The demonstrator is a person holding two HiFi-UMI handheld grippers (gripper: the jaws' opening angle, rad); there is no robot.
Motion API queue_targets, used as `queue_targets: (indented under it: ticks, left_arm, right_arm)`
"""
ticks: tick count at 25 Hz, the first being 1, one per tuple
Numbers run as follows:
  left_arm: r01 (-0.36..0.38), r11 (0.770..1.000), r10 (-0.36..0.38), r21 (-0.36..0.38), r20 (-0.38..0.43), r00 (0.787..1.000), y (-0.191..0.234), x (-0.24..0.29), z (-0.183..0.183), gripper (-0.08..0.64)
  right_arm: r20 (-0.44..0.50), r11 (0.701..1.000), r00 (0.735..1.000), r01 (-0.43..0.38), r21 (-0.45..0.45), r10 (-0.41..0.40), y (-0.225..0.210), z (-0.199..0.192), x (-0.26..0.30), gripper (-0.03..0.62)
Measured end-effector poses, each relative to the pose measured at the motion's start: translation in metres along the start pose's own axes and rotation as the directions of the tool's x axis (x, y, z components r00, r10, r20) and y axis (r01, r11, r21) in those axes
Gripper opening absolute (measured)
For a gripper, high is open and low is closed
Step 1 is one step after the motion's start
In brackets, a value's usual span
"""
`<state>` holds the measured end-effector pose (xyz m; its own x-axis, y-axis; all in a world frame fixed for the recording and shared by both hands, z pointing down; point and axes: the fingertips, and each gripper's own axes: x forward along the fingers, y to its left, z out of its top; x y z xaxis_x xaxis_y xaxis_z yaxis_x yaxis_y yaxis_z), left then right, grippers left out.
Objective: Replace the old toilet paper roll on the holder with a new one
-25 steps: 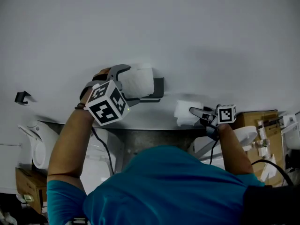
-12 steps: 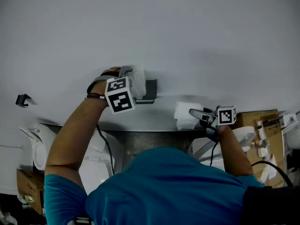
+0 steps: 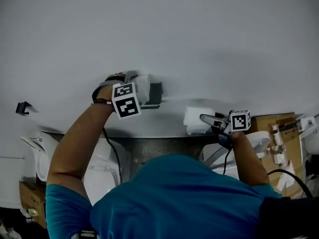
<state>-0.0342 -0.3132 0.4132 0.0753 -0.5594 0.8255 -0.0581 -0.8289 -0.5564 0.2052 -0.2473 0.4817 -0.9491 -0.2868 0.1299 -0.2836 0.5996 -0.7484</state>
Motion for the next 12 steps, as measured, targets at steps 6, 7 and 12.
queue_targets:
  ticks: [6,7,12]
  left_arm:
    - [-0.040,0.999,0.040,0.016,0.039,0.998,-0.009,-0.016,0.024,0.483]
    - [-0.046,0.999,0.045,0.022,0.055,0.998,-0.011,-0.020,0.033,0.483]
    - [-0.071,0.995,0.062,0.068,0.131,0.990,-0.023,-0.036,0.078,0.483]
  right_arm:
    - [-0.001,1.000,1.000,-0.002,-0.010,0.002,-0.005,0.003,-0.008,0.196]
    - [0.005,1.000,1.000,0.000,-0.011,0.000,-0.006,0.005,-0.010,0.196]
    - [0.041,1.000,0.999,0.006,-0.010,-0.006,-0.011,0.018,-0.019,0.196]
